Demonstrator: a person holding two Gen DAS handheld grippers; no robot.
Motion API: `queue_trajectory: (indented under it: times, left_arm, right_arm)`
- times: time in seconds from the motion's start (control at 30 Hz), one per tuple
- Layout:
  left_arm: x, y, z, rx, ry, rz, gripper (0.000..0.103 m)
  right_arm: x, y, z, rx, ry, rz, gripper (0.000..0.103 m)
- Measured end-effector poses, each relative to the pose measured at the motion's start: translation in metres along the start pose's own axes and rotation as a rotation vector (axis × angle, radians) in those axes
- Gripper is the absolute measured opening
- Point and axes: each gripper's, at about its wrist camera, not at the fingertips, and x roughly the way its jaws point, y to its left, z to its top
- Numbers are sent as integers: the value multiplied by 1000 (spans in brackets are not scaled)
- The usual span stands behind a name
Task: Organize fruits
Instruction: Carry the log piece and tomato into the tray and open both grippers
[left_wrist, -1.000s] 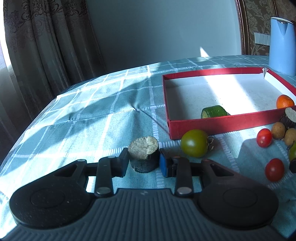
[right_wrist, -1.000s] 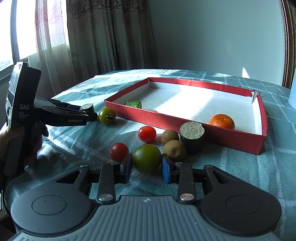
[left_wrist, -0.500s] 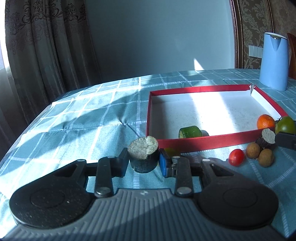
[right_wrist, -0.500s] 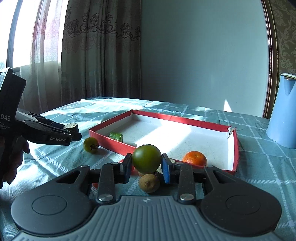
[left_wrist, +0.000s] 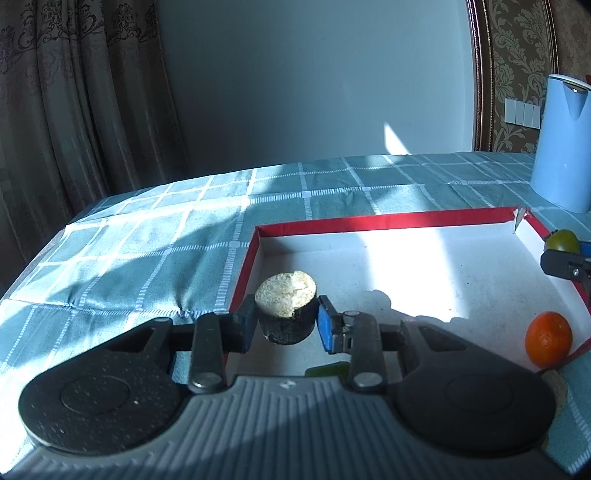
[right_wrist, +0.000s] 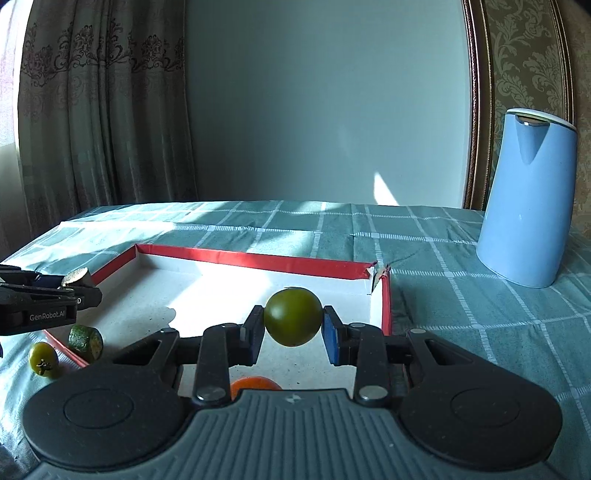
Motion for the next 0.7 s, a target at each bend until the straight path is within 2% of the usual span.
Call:
queue_trajectory:
  times: [0.3,0.4,0.7]
  left_arm:
    - [36,-5,7,4,64,17,31]
    - [46,-3,7,-11,108,-13,31]
    - [47,-3,6,-10,106,-16,32]
  right_arm:
    - [46,-10,9,33,93,-32,32]
    - [58,-11,9,38,125,-32,32]
    - [67,-9,6,37,166,-40,32]
